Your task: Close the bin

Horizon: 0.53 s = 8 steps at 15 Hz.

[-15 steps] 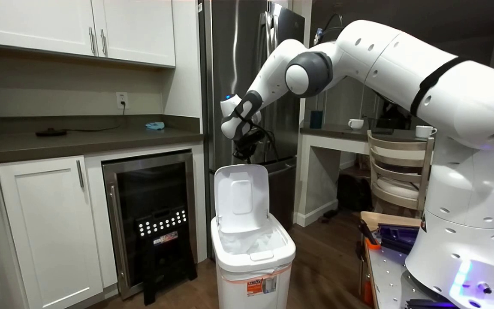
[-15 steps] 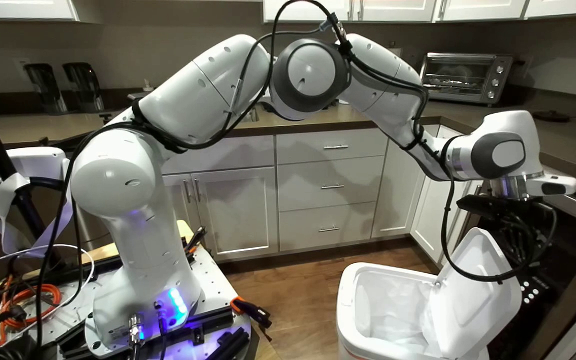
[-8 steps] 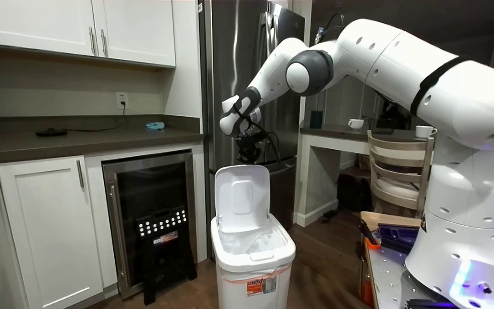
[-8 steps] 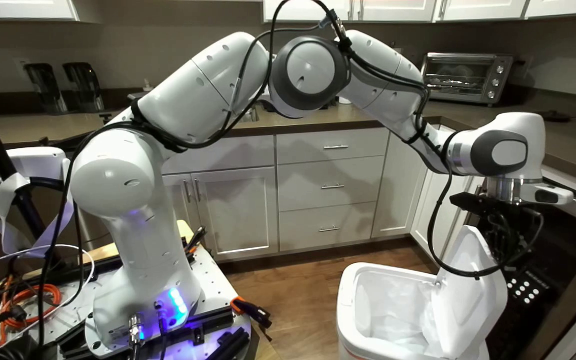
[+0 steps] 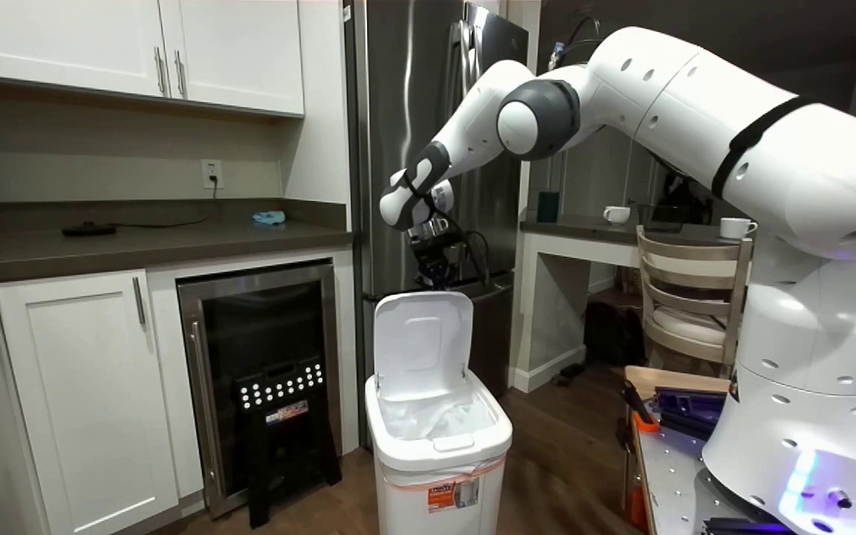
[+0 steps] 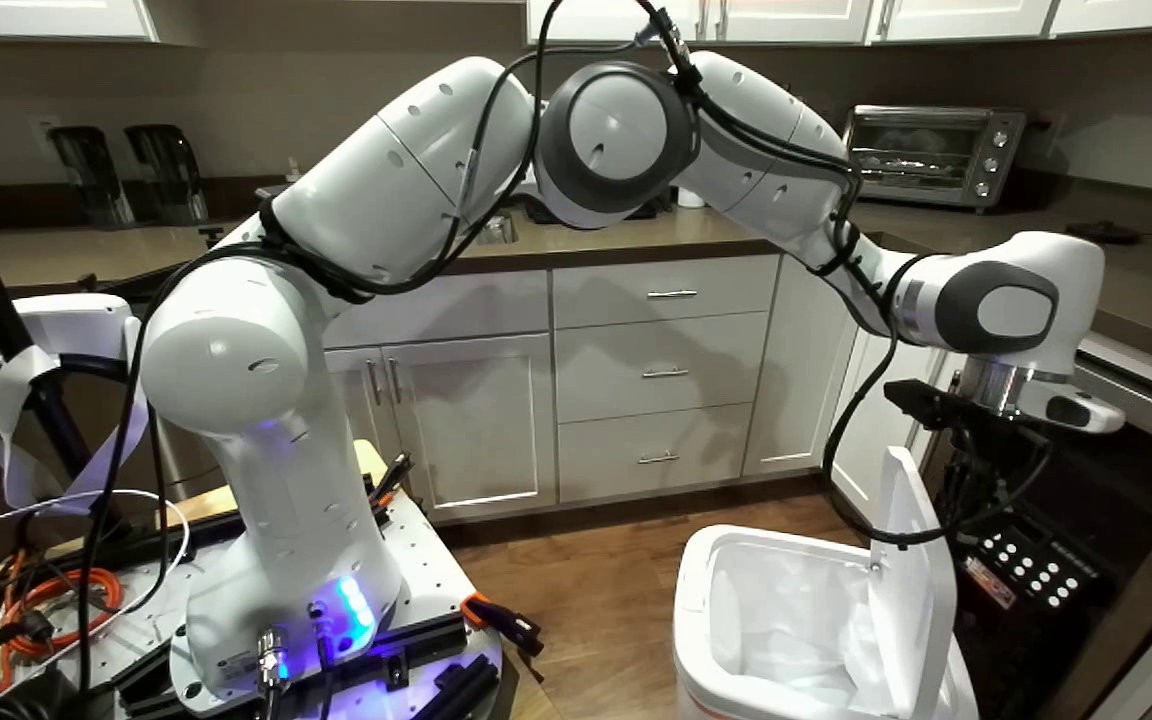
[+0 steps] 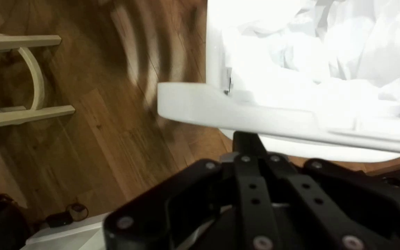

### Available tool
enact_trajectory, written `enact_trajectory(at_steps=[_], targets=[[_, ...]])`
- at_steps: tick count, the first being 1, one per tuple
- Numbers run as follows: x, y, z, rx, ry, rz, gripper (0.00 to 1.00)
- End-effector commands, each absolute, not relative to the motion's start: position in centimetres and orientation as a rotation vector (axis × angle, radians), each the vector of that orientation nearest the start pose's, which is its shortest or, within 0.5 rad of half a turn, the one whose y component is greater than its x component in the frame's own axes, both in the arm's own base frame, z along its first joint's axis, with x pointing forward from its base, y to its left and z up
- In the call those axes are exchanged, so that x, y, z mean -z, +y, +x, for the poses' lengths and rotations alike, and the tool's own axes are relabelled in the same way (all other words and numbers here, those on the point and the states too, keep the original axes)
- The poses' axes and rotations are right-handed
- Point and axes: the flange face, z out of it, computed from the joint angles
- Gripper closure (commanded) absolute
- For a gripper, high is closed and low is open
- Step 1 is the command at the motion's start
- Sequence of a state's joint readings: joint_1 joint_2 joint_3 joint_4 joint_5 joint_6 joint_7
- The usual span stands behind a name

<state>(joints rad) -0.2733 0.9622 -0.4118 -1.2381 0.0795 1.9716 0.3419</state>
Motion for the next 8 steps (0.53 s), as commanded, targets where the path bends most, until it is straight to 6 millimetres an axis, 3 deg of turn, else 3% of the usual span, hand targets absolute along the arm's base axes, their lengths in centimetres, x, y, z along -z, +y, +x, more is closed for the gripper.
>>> enact_trajectory(at_steps=[1,8], targets=[[-19.0,-38.5,60.0,-0.378,1.506,-2.936,1.00],[-17.6,-34.4,57.4,-0.390,1.443,-2.940,1.00]])
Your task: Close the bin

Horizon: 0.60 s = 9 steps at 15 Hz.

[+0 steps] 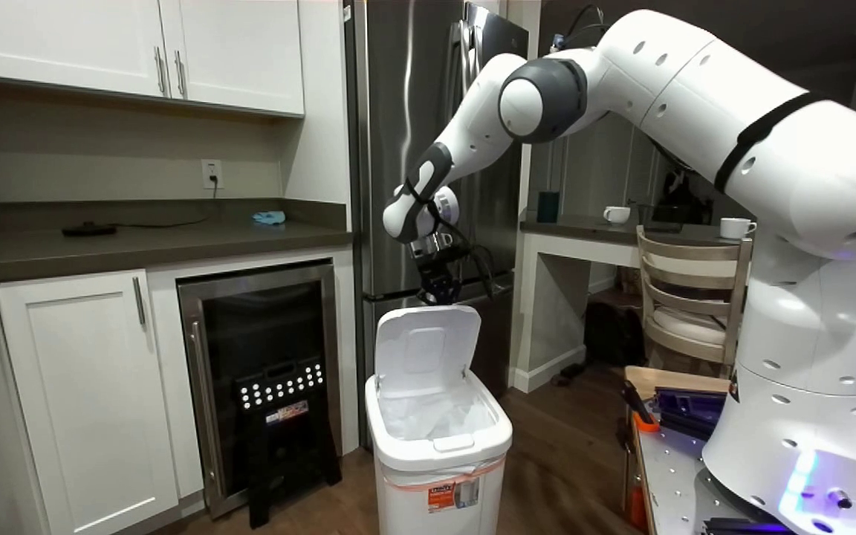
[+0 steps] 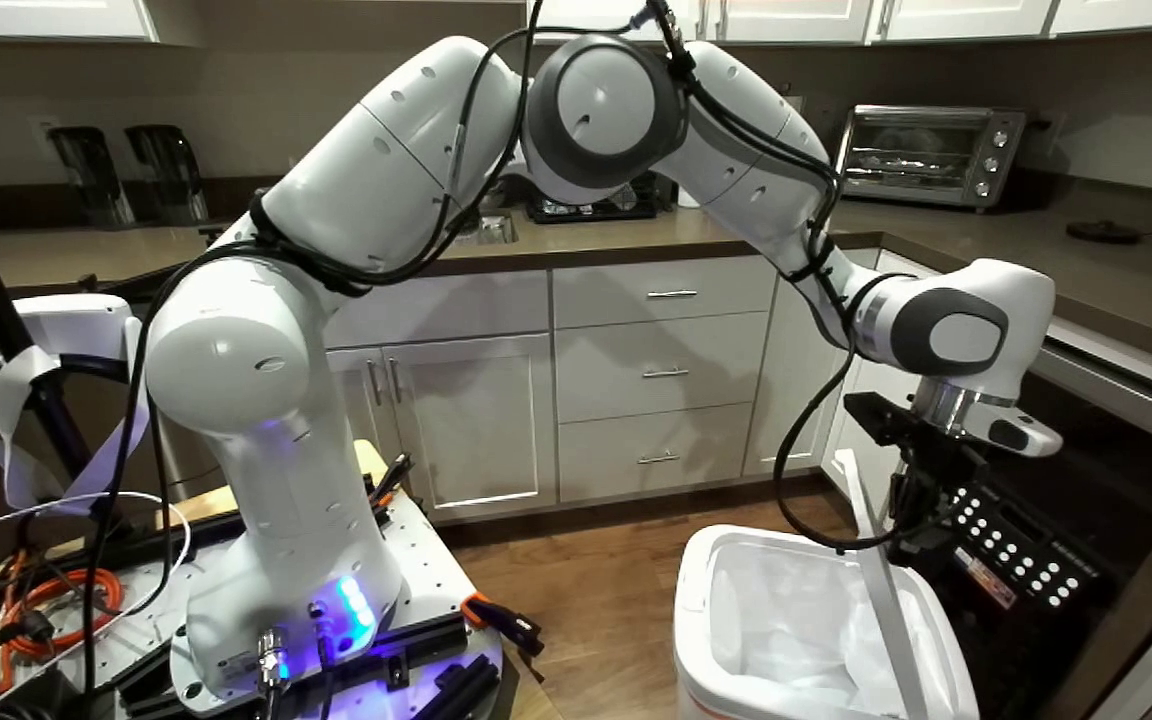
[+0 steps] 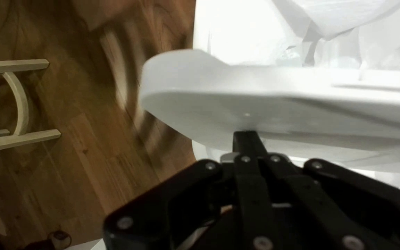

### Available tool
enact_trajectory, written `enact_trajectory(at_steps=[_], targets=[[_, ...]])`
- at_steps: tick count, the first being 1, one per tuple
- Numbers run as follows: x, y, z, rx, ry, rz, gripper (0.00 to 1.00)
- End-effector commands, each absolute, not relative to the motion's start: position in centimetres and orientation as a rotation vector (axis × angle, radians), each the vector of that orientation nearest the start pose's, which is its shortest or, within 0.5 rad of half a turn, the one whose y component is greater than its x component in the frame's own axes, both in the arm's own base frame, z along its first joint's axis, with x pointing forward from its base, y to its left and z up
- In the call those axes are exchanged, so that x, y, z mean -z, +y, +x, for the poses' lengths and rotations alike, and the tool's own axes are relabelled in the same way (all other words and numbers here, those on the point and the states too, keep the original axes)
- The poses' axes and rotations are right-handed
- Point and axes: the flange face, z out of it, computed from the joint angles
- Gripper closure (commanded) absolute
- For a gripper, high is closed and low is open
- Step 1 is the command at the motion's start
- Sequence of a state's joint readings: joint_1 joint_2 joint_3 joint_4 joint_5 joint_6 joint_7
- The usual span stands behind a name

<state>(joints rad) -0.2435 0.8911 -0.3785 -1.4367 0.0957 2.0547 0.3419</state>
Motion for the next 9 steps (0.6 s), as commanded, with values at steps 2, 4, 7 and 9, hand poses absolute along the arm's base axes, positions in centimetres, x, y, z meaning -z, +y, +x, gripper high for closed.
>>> enact_trajectory(at_steps=[2,4,7,9], targets=[[-17.3,-33.1,56.1,-0.386,1.427,-2.930,1.00],[-16.8,-32.1,54.5,-0.358,1.411,-2.939,1.00],[-15.4,-30.7,52.2,-0.244,1.338,-3.008,1.00],[-13.4,-30.4,50.9,-0.159,1.286,-3.032,1.00]])
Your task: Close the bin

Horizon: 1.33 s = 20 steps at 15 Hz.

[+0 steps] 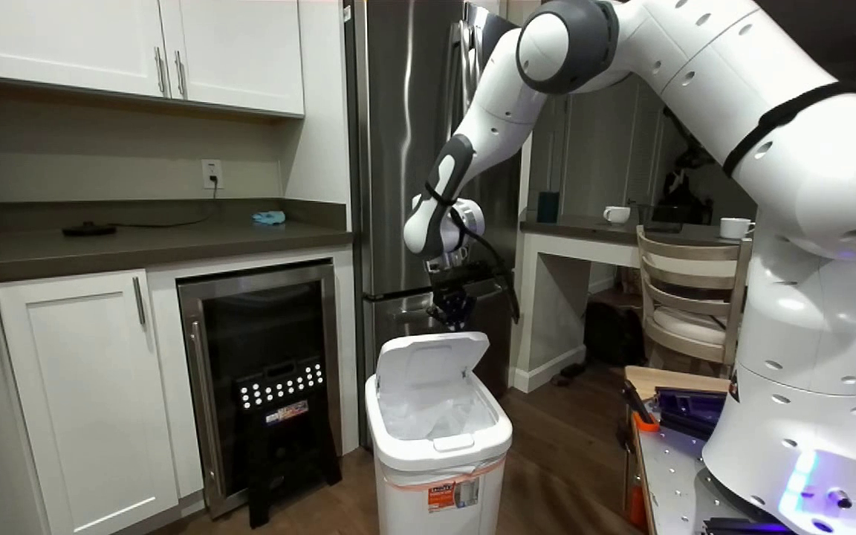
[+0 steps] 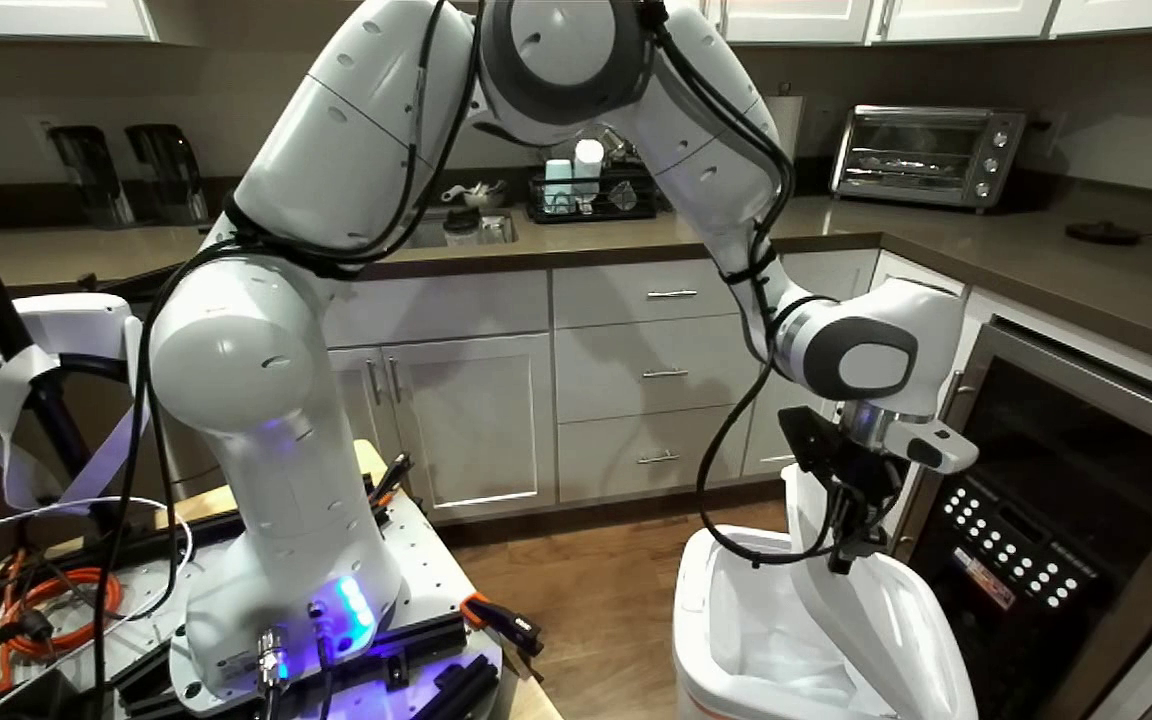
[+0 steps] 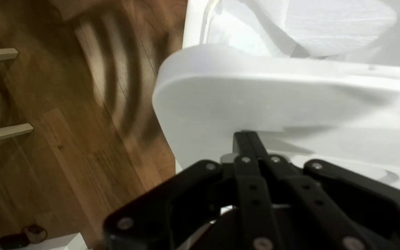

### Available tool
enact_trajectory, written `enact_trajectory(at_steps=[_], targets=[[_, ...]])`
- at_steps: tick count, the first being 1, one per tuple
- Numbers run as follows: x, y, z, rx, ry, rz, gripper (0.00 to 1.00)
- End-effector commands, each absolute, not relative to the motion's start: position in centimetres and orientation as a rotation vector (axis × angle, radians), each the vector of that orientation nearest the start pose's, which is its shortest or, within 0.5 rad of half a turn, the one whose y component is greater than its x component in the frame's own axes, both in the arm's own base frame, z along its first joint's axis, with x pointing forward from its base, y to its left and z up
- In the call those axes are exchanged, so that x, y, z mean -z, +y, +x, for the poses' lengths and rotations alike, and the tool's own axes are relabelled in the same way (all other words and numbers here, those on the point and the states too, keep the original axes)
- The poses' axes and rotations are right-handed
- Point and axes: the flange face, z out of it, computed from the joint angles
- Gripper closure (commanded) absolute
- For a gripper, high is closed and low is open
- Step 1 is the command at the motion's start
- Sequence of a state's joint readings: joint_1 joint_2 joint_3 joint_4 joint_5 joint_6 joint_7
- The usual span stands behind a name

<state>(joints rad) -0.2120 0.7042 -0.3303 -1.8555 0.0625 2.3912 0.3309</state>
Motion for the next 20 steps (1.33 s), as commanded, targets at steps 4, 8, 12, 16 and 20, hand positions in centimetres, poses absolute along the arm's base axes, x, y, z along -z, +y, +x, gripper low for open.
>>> enact_trajectory(at_steps=[4,8,12,16,20], targets=[[-9.0,-29.7,48.7,-0.102,1.256,-3.027,1.00],[-5.7,-29.1,48.4,-0.072,1.187,-3.025,1.00],[-2.5,-27.9,48.7,-0.140,1.142,-2.982,1.00],[1.0,-26.9,47.8,-0.213,1.089,-2.976,1.00],[2.7,-27.4,47.2,-0.245,1.065,-2.987,1.00]])
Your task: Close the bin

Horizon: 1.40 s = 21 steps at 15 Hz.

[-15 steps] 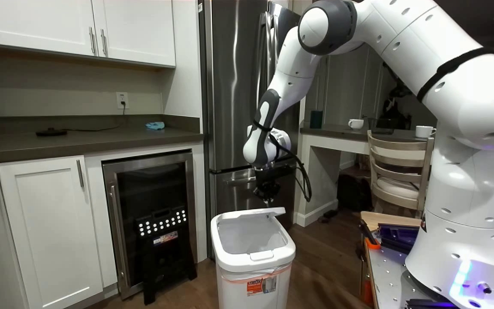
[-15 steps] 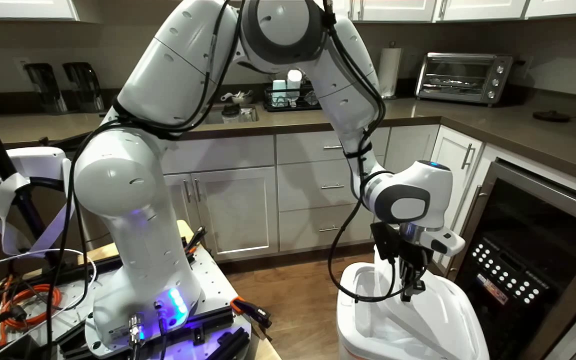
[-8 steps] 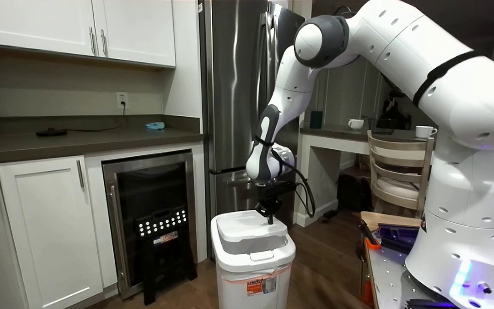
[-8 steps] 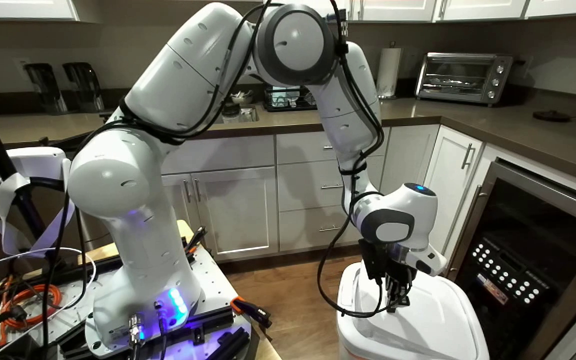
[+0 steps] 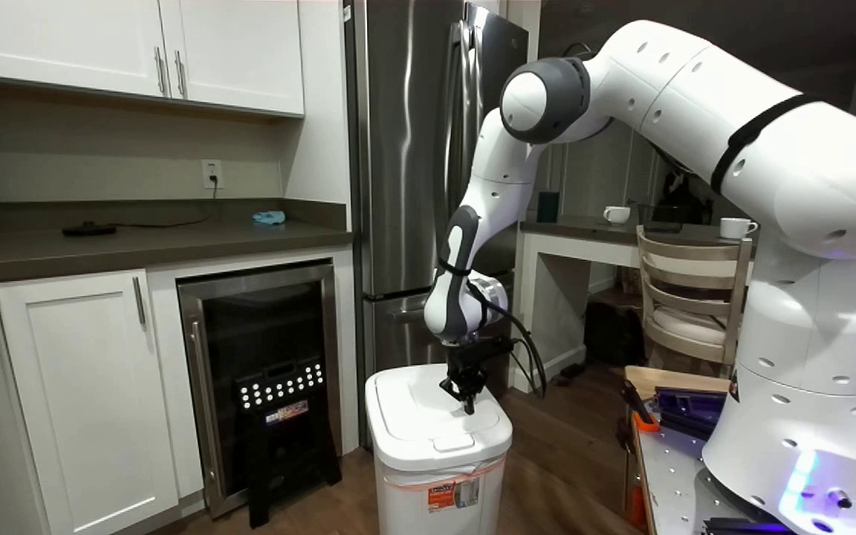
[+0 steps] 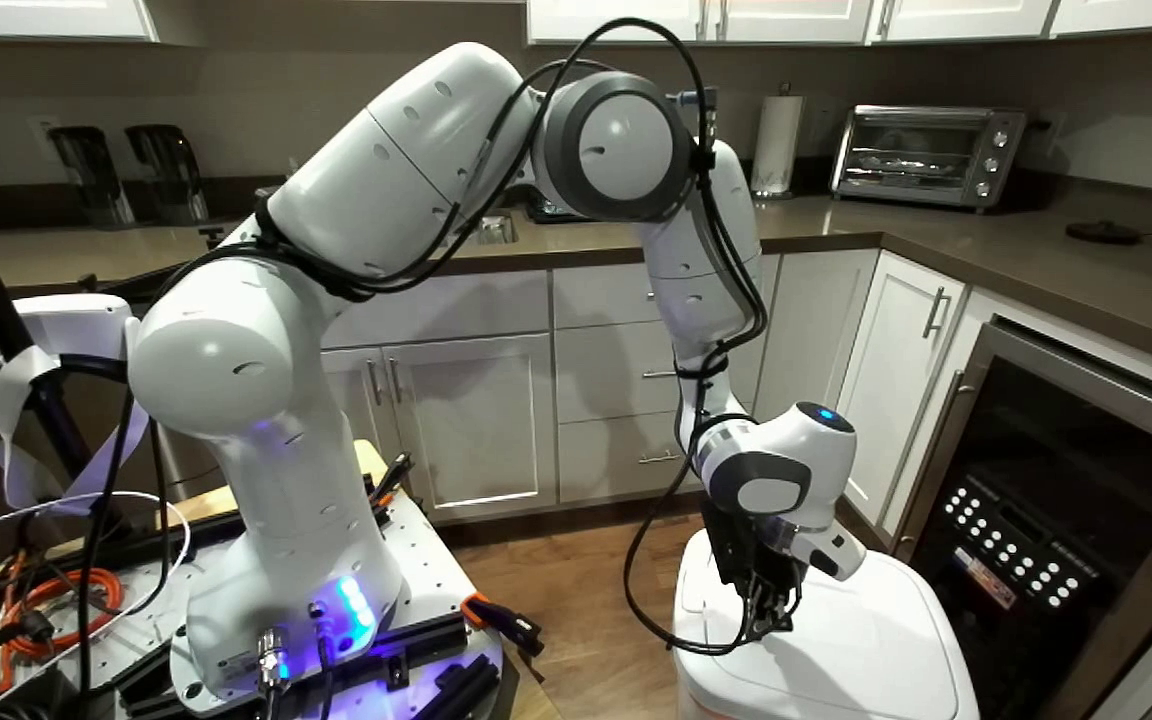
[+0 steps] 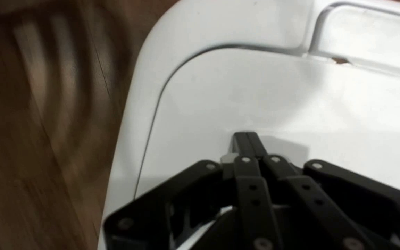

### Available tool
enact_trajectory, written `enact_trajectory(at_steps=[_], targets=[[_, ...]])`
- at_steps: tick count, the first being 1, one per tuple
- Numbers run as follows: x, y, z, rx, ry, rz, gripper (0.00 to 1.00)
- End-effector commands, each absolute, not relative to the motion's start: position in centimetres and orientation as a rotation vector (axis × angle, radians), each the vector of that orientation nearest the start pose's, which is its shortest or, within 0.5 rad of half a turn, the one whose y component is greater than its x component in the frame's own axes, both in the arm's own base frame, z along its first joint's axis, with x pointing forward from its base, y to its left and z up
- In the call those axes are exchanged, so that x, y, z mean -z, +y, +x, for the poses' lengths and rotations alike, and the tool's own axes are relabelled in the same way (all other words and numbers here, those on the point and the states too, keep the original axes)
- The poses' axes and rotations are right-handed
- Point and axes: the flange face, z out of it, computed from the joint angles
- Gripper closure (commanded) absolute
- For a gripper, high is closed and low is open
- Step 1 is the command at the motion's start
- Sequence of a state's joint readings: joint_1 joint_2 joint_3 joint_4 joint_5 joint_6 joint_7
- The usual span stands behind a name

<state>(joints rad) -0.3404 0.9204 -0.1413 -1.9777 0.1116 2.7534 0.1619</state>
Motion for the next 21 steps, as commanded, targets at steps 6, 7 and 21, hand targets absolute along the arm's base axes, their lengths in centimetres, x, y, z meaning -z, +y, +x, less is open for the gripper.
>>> enact_trajectory(at_steps=[6,7,21], targets=[[-1.1,-27.6,49.9,-0.244,1.010,-3.049,1.00],[-2.5,-27.6,50.9,-0.244,0.998,-3.068,1.00],[-22.6,-23.9,56.4,-0.599,0.937,-3.155,1.00]])
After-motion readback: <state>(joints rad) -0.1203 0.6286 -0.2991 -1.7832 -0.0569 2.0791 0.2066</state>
